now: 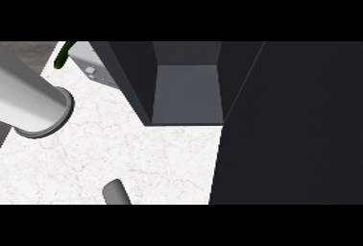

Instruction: Pick up the bottled water, place it into the cabinet and close the cabinet

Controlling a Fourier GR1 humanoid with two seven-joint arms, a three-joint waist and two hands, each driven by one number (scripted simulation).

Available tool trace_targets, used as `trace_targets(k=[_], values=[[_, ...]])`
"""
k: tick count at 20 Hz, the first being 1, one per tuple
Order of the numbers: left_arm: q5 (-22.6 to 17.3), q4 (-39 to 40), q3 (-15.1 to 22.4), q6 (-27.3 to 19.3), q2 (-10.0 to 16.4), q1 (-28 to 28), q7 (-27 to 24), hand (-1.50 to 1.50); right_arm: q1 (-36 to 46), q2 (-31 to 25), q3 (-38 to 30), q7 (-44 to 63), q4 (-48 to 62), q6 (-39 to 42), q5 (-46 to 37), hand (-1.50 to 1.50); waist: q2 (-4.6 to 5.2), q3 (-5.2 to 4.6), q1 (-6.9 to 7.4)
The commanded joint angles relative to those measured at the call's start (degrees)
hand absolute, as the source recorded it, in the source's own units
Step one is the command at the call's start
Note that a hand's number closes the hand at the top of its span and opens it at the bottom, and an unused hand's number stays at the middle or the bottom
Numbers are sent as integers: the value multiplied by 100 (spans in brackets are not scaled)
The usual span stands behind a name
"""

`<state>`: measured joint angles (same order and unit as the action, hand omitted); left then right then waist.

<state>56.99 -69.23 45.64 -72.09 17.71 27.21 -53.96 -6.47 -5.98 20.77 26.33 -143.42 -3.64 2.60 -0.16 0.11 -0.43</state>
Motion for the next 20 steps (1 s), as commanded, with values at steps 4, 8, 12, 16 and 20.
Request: trace_targets(k=[4, 8, 12, 16, 20], values=[[-566, -79, -109, 219, 193, -637, 51, -150, -182, -166, 256, 502, -982, -124, -375, -150, 0, -15, -12], [-1295, 310, -117, 226, 383, -1143, -88, -150, 0, -347, -85, 858, -1312, -134, 21, -150, -3, -21, -51], [-1820, -107, -265, 497, 754, -1467, -164, -150, 100, -330, 58, 906, -1217, -247, -142, -150, -8, -19, -52], [-2425, 315, -299, 495, 736, -1825, -572, -150, 564, -264, 21, 997, -942, -392, -253, -150, 6, -24, -9], [-2825, 233, -448, 755, 906, -1910, -800, -150, 90, -276, 561, 671, -1025, -483, -674, -150, -5, -18, -30]])
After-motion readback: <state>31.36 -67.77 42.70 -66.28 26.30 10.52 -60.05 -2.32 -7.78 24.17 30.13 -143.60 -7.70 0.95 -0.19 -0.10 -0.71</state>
